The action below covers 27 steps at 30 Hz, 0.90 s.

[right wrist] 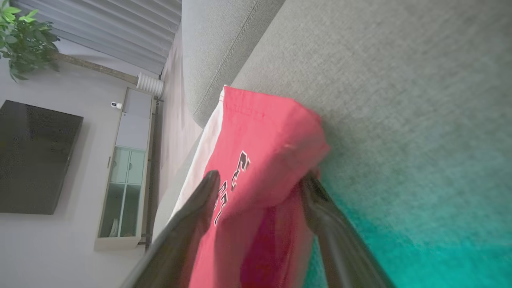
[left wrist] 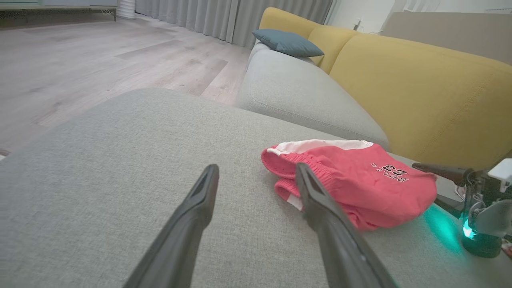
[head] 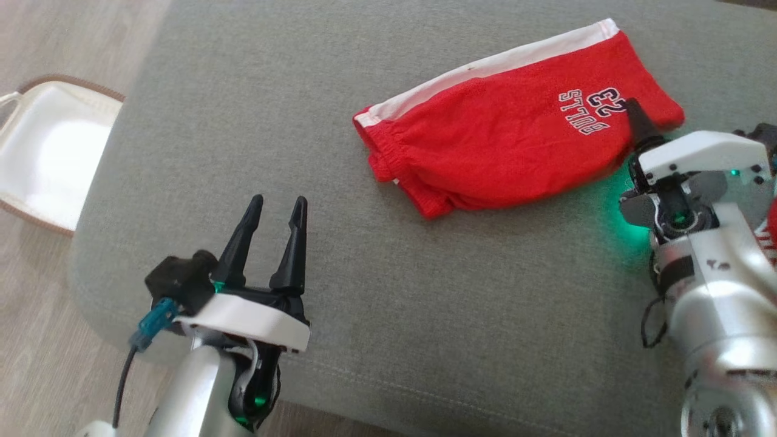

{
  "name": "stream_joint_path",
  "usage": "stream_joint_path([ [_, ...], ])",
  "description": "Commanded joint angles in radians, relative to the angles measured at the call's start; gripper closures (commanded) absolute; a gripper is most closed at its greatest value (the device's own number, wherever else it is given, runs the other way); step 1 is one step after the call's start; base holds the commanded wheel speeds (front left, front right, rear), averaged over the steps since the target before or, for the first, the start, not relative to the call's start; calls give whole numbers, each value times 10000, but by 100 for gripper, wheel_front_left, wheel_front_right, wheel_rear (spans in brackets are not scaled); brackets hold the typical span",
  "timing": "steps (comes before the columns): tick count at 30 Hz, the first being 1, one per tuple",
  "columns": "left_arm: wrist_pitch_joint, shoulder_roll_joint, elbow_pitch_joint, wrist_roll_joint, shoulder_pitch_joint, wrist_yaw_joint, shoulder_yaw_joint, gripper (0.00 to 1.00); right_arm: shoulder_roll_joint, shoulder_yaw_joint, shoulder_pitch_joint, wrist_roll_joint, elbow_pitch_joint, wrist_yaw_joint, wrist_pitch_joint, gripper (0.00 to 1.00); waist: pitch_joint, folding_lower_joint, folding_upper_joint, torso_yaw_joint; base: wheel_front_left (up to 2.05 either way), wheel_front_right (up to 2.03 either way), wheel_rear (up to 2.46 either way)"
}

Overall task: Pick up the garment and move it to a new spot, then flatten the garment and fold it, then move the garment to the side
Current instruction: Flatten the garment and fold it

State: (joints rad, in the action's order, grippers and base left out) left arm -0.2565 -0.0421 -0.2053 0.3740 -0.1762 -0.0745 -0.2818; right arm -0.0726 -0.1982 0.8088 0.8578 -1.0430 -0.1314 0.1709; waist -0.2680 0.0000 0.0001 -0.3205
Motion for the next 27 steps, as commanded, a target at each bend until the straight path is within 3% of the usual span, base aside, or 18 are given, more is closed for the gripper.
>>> stream_joint_path([
  [1, -53, -82, 342, 71, -412, 87, 247, 0, 218, 36, 297, -240, -403, 7, -110, 0, -34, 0, -1, -91, 0, 0, 0],
  [7, -53, -82, 431, 214, -470, 161, 104, 0, -1, -430, 1435, -1320, -2302, 7, -509, 0, -168, 0, -1, -306, 0, 0, 0],
  [21, -53, -82, 508, 509, -731, 265, -76, 0, -187, -2494, 1723, -3729, -2475, 7, 594, 0, -590, 0, -1, -716, 0, 0, 0],
  [23, -53, -82, 507, 529, -754, 285, -85, 0, -117, -2745, 1894, -4085, -2476, 7, 595, 100, -614, 0, -1, -715, 0, 0, 0],
  [27, -53, -82, 458, 508, -729, 327, -15, 0, 38, -3236, 2094, -4522, -2476, 7, 340, 100, -534, 0, -1, -571, 0, 0, 0],
])
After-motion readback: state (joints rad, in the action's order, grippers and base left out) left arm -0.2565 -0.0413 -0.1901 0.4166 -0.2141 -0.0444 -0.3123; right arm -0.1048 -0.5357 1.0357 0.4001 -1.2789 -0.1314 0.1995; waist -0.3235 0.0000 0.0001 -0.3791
